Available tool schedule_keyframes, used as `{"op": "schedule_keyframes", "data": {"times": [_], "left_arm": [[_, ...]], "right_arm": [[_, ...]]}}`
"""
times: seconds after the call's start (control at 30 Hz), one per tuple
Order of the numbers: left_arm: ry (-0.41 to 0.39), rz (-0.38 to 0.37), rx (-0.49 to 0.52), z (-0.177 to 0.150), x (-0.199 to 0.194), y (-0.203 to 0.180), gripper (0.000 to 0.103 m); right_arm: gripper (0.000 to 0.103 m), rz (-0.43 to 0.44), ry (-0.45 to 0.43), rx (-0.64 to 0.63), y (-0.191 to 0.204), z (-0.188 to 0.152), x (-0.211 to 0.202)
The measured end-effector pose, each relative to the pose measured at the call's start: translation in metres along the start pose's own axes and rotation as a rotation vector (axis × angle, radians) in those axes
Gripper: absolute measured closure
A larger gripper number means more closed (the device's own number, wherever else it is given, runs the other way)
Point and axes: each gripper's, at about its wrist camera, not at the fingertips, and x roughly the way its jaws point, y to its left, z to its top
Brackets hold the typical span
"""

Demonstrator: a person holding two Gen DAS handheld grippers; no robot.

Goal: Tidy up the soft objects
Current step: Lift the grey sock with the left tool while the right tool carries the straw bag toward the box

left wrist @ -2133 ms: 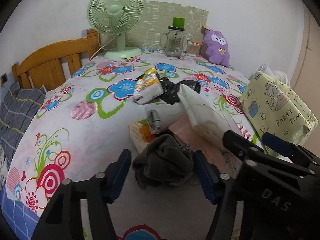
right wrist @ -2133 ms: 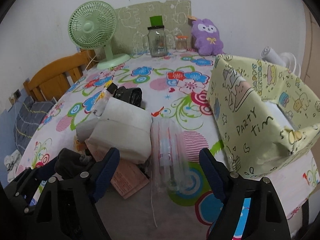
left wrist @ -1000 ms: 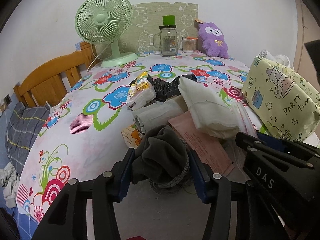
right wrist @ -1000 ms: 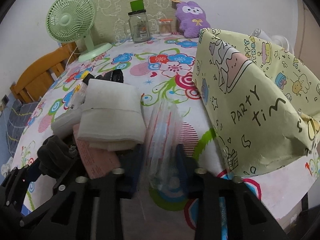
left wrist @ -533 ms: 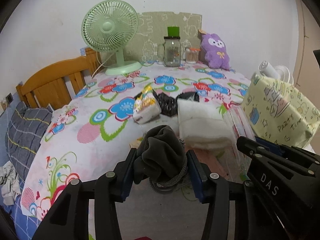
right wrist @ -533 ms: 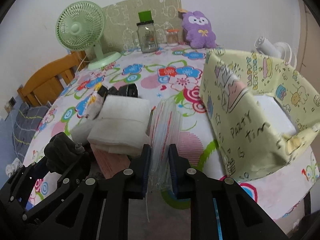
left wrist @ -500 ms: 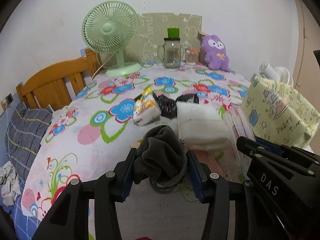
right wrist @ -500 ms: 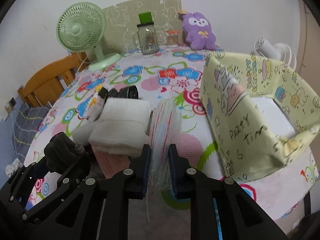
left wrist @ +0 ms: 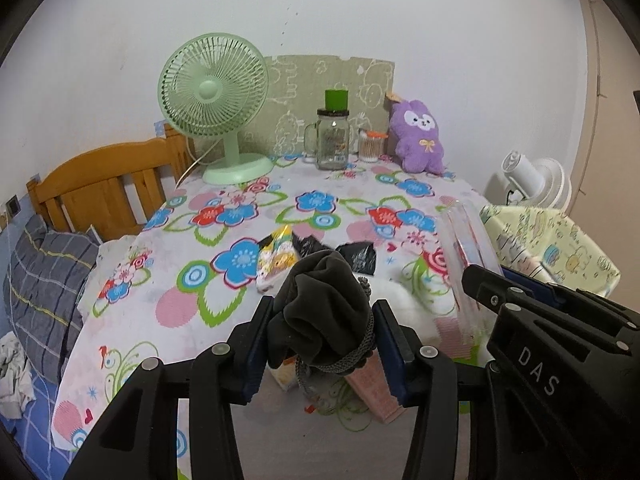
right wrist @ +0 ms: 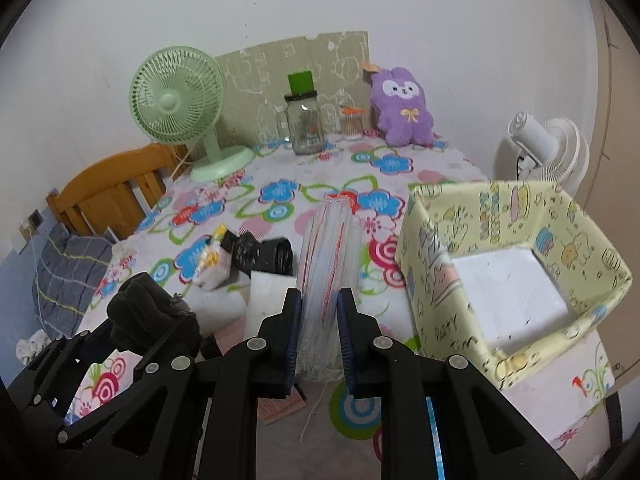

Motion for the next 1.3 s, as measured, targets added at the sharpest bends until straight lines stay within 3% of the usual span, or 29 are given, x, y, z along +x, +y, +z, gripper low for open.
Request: {"op": "schedule_keyframes", "data": {"times": [0.53, 1.3], "left_arm": [[-0.047, -0.037, 0.023, 0.034, -0.015, -0.02, 0.053], [-0.071, -0.089, 0.086, 0.055, -0.009, -0.077, 0.053]], "right_arm": [[0.082, 0.0, -0.072, -0.018, -0.007, 0.033, -0.027], [0.082, -0.021, -0.105, -0.033, -0.054, 0.052, -0.043]]}}
